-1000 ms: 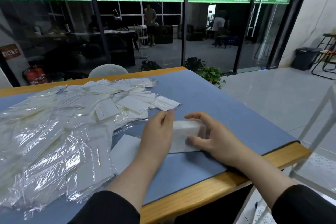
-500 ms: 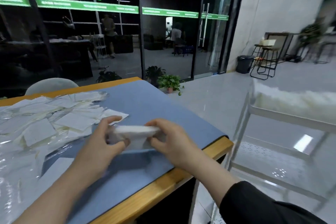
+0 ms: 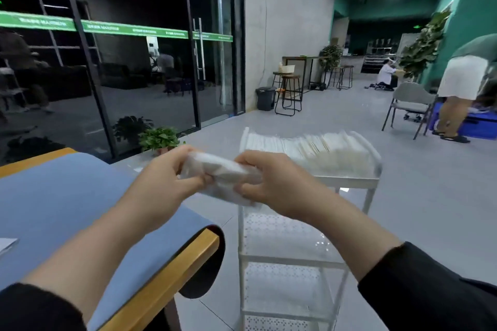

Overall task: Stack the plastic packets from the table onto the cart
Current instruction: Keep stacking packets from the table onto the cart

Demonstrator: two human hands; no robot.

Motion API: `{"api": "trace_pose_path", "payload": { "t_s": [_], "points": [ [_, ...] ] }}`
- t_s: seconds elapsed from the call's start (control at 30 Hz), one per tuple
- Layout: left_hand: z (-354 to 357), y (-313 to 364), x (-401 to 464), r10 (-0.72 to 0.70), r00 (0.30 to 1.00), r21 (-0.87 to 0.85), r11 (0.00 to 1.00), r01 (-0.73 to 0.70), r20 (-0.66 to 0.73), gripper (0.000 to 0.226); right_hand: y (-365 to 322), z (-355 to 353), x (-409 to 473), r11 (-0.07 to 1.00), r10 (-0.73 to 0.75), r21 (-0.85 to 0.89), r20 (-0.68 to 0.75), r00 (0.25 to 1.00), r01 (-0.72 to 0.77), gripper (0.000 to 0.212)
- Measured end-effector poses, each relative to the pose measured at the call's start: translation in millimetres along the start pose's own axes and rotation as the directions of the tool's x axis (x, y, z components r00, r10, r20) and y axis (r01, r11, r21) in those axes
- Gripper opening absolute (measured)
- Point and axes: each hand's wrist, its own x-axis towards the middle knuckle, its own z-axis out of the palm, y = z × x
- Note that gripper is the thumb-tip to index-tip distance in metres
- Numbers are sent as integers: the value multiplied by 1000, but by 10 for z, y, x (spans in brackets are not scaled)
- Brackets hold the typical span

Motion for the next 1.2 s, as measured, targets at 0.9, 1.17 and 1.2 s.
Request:
{"api": "trace_pose_path", "payload": {
  "t_s": [0.9, 1.17, 1.2],
  "points": [
    [1198, 454, 1340, -359, 928, -398, 840, 368, 99, 13, 1084, -328, 359, 987, -33, -163, -136, 990, 11, 52],
    [873, 578, 1251, -215, 976, -326, 922, 210, 21, 21, 1416, -938, 328, 867, 240, -396, -202, 950, -303, 50],
    [852, 575, 1250, -196, 980, -305, 933, 193, 19, 26, 1405, -917, 361, 843, 248, -452, -155, 956, -292, 57]
  ]
}}
